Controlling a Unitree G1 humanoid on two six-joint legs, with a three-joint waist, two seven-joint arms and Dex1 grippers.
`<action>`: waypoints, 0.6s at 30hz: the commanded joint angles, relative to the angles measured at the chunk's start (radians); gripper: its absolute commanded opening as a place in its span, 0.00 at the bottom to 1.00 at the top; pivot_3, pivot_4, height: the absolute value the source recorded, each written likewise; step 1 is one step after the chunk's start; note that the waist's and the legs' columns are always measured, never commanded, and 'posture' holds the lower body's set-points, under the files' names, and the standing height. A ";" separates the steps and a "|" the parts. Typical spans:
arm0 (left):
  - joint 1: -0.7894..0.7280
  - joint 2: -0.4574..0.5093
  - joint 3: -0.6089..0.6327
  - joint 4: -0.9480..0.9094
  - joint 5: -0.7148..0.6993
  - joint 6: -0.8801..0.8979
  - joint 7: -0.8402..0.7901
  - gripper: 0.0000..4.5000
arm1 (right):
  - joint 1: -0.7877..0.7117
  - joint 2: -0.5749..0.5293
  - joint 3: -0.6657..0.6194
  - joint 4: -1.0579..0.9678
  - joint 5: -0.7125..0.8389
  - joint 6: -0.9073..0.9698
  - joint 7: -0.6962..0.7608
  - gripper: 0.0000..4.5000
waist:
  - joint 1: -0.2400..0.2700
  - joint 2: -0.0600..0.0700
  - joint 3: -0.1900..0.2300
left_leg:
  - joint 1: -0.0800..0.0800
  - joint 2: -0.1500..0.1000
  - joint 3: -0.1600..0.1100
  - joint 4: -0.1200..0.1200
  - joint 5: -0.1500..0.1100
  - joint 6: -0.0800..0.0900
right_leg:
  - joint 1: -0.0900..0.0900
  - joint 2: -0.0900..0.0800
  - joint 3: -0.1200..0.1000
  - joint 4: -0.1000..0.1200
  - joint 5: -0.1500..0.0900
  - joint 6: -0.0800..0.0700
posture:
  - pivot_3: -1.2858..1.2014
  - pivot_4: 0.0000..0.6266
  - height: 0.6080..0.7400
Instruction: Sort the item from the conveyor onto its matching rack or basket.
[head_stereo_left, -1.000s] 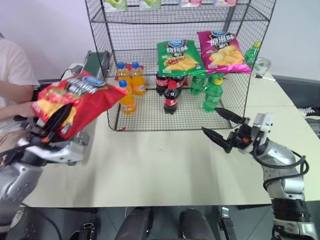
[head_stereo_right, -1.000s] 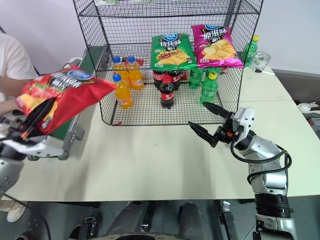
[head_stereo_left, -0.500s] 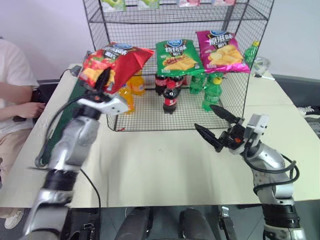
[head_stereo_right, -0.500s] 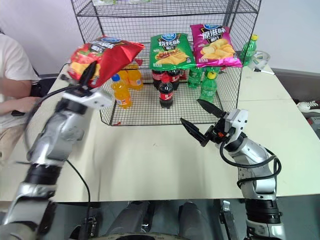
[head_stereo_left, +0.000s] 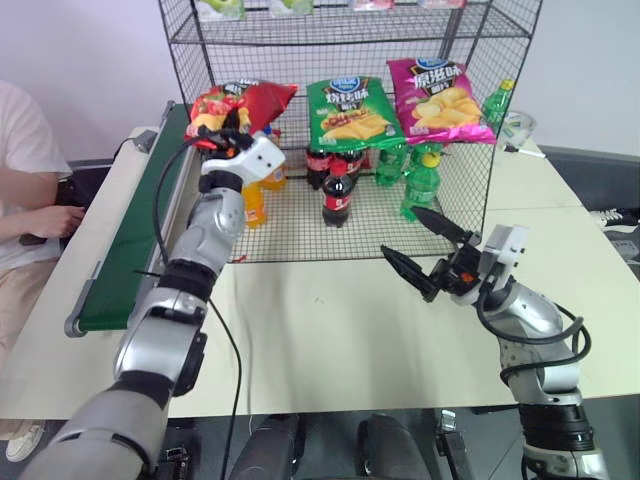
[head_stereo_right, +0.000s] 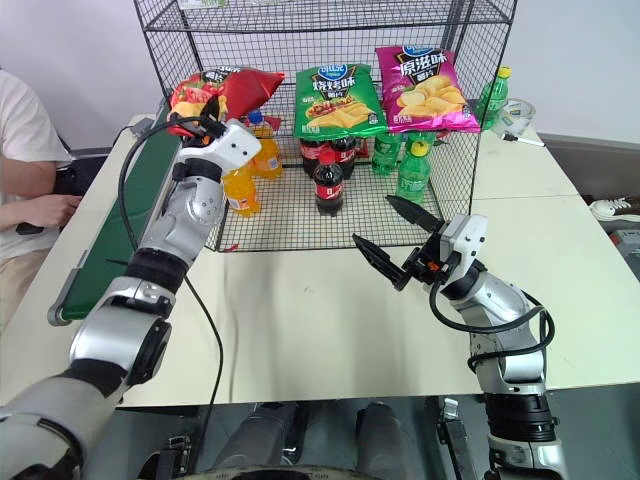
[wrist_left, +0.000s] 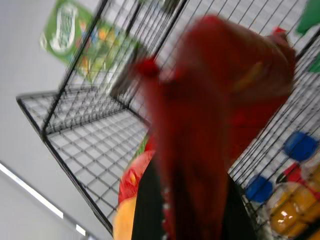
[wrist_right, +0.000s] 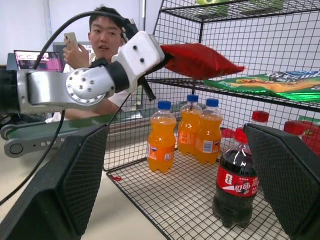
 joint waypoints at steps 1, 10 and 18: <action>-0.093 -0.009 0.011 0.097 -0.049 -0.019 0.072 0.01 | -0.002 -0.003 0.000 -0.044 0.008 -0.005 -0.003 1.00 | 0.001 0.000 0.000 | 0.000 0.000 0.000 0.000 0.000 0.000 | 0.000 0.000 0.000 0.000 0.000 0.000 | 0.52 0.24 1.00; -0.174 -0.052 -0.022 0.262 -0.100 -0.063 0.082 0.01 | -0.002 -0.006 0.004 -0.049 0.005 -0.003 -0.009 1.00 | 0.001 0.000 0.000 | 0.000 0.000 0.000 0.001 0.000 0.000 | 0.000 0.000 0.000 0.001 0.000 0.000 | 0.52 0.24 1.00; -0.200 -0.073 -0.031 0.317 -0.150 -0.111 0.024 0.01 | -0.009 0.000 0.018 -0.042 -0.004 -0.005 -0.011 1.00 | 0.002 0.000 0.000 | -0.001 0.000 0.000 0.002 0.000 0.000 | 0.000 0.000 0.000 0.001 0.000 0.000 | 0.52 0.24 1.00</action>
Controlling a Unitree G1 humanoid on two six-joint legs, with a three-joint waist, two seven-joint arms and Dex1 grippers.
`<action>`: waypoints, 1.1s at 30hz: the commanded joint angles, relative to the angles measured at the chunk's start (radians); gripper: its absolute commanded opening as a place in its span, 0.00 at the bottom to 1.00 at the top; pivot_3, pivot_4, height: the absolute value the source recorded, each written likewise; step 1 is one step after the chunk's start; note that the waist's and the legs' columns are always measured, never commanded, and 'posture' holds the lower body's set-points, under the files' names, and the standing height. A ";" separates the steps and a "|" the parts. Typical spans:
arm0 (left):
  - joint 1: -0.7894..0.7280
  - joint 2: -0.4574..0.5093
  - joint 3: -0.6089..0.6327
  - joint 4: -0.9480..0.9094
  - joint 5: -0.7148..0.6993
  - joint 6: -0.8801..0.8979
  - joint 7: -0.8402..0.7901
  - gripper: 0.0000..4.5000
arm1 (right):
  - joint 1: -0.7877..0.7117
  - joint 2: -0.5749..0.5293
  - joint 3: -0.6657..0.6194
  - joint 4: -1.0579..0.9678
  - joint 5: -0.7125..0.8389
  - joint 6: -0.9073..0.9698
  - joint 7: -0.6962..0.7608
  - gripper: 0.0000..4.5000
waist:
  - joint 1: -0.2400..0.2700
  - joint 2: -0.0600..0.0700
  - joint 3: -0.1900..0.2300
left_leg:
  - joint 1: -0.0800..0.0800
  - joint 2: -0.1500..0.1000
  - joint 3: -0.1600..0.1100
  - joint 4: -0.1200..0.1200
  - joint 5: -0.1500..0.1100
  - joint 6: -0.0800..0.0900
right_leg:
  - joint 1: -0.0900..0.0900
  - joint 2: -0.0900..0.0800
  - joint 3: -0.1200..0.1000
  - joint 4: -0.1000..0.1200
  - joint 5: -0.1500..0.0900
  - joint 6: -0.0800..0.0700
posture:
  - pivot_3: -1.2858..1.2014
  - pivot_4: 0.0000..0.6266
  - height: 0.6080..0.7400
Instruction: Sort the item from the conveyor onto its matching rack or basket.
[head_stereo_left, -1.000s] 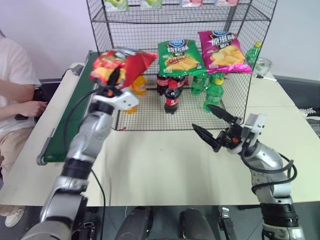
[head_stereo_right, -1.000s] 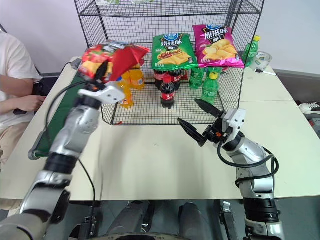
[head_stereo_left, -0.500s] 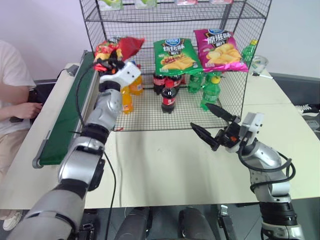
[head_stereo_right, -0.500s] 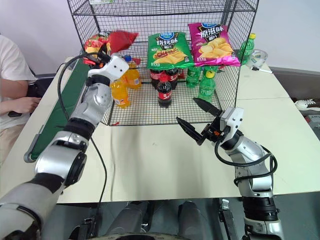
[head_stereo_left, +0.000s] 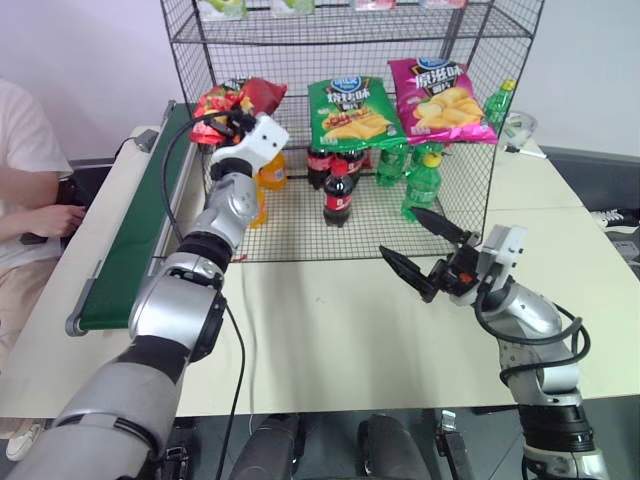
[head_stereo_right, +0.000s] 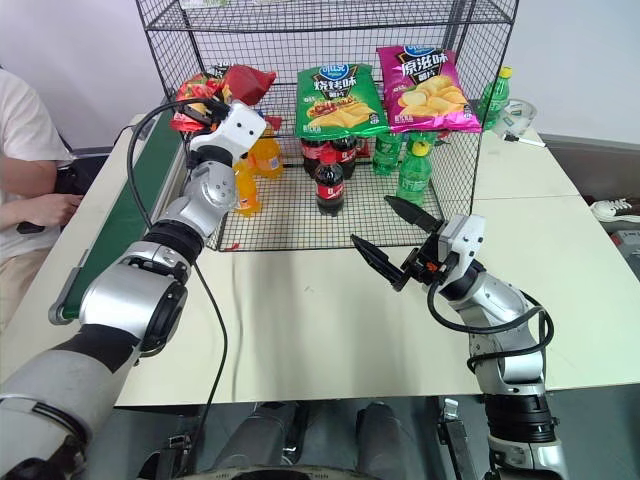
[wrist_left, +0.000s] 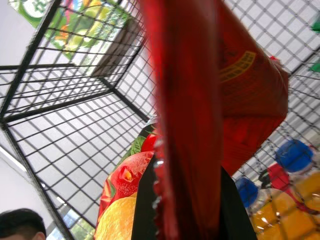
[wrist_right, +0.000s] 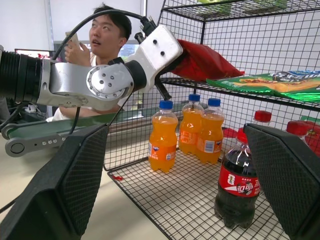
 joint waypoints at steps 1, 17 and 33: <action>-0.047 -0.004 0.017 0.006 -0.057 -0.048 -0.079 0.01 | -0.009 0.000 0.005 -0.035 0.004 -0.007 0.000 1.00 | 0.001 0.000 0.000 | 0.000 0.000 0.000 0.000 0.000 0.000 | 0.000 0.000 0.000 0.000 0.000 0.000 | 0.52 0.24 1.00; 0.090 0.058 0.057 -0.240 -0.173 -0.122 -0.189 0.79 | 0.003 -0.011 0.012 -0.037 0.002 -0.003 0.004 1.00 | 0.001 0.000 0.000 | -0.001 0.000 0.000 0.004 0.000 0.000 | 0.000 0.000 0.000 0.001 0.000 0.000 | 0.52 0.24 1.00; 0.768 0.125 0.300 -1.343 -0.669 0.283 -0.660 0.79 | 0.012 -0.057 -0.024 -0.013 0.025 0.005 0.059 1.00 | -0.016 0.002 -0.001 | -0.001 0.001 -0.001 0.004 0.002 -0.004 | 0.000 -0.002 0.002 0.001 0.000 0.000 | 0.52 0.24 1.00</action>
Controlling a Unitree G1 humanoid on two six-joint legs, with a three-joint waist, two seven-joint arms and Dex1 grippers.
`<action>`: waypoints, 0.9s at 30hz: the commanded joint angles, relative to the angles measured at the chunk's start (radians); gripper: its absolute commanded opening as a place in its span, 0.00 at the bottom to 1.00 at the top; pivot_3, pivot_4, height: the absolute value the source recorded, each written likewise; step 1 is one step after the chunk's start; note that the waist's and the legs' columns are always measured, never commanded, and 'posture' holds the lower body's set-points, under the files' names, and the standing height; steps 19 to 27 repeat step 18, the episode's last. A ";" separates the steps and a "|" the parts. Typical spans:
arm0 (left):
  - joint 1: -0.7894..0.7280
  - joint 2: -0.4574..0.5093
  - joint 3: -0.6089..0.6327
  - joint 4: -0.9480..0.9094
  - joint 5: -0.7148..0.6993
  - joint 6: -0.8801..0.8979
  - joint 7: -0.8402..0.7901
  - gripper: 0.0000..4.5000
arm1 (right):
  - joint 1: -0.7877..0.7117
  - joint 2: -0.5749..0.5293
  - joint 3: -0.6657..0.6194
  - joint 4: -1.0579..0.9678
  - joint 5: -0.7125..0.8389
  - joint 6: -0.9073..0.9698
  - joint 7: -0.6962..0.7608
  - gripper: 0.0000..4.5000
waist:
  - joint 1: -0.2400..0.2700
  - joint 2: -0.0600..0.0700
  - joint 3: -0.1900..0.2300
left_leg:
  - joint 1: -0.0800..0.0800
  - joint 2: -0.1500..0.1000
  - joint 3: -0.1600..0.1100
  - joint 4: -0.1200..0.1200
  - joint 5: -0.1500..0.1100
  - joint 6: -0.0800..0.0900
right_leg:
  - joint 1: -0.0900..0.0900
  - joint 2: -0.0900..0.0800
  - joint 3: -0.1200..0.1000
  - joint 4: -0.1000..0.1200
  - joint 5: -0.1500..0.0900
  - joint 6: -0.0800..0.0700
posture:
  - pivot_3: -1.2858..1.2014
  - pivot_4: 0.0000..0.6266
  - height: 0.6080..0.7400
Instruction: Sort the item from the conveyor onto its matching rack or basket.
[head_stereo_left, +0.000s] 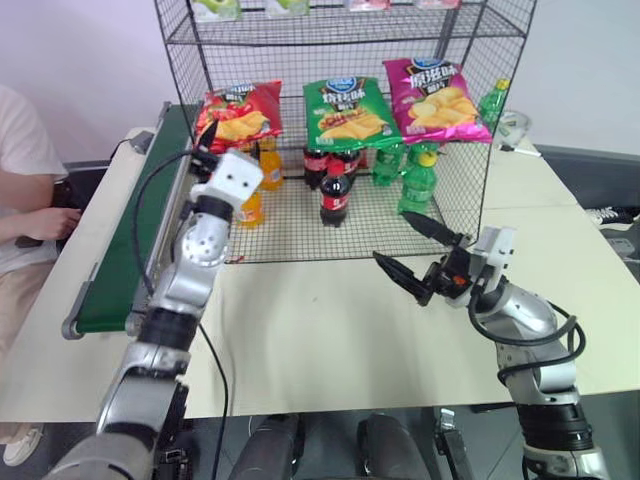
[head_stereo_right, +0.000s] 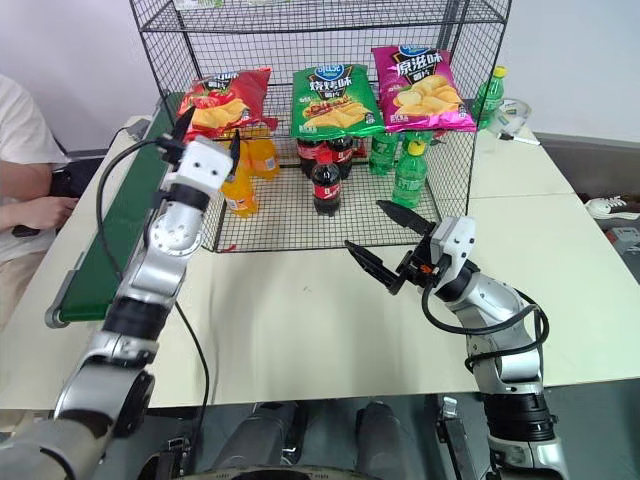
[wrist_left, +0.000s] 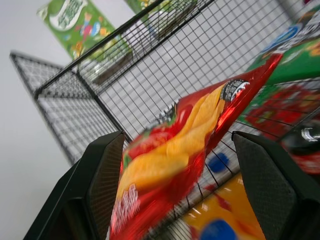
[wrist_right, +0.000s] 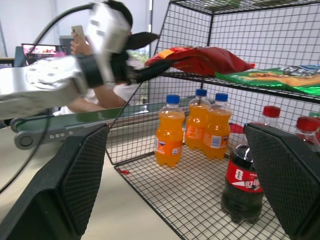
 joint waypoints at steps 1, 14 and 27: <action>0.124 0.028 0.129 -0.245 -0.270 0.167 -0.152 0.79 | 0.016 -0.051 -0.052 -0.013 0.031 -0.001 0.040 1.00 | 0.000 0.000 0.000 | 0.000 0.000 0.000 0.000 0.000 0.000 | 0.000 0.000 0.000 0.000 0.000 0.000 | 0.52 0.24 1.00; 0.577 0.287 0.408 -0.353 -0.561 0.276 -0.606 0.79 | 0.128 -0.298 -0.218 0.033 0.129 0.064 0.268 1.00 | 0.010 0.001 -0.001 | 0.001 0.001 -0.001 0.001 -0.004 0.006 | 0.004 -0.001 -0.001 -0.003 0.000 -0.001 | 0.52 0.24 1.00; 0.597 0.344 0.440 -0.164 -0.517 0.163 -0.712 0.79 | 0.134 -0.316 -0.246 0.093 0.113 0.046 0.299 1.00 | 0.012 0.001 -0.001 | 0.003 0.001 0.000 0.000 -0.005 0.008 | 0.005 -0.002 -0.001 -0.005 -0.002 -0.004 | 0.52 0.24 1.00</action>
